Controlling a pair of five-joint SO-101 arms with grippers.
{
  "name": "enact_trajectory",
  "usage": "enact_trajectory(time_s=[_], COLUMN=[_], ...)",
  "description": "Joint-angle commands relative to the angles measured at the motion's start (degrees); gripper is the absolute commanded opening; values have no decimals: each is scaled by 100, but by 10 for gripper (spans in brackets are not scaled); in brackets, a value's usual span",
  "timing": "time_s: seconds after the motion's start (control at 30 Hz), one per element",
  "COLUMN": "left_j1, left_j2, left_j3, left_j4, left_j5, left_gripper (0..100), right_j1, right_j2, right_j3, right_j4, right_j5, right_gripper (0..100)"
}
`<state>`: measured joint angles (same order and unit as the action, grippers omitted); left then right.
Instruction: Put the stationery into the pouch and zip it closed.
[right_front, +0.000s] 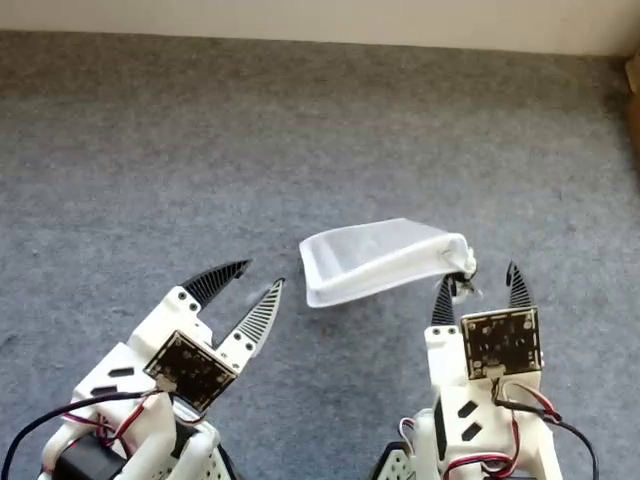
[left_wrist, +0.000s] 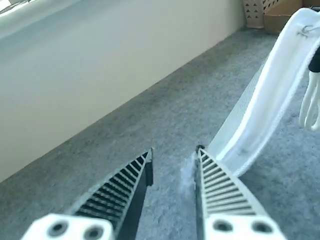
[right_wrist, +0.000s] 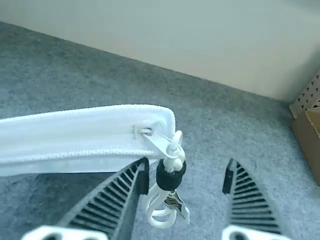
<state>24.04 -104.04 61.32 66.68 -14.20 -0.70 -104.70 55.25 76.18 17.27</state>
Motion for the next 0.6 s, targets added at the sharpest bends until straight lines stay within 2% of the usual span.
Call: enact_trajectory(time_s=[0.0,0.27,0.57], left_j1=[-374,-1508,-2343], left_j2=[-22,-22,-22], left_j3=[-286,-268,-268], left_j4=[158,352,1037], left_j5=[62,1327,1363], left_gripper=[143,147,147], right_j1=[-40,-31,-31], right_j2=[-66,-66,-66], right_j3=[-312,-400,-690], right_j4=[233,1200,1974], right_j5=[-26,-9,-9], right_gripper=[231,231,231])
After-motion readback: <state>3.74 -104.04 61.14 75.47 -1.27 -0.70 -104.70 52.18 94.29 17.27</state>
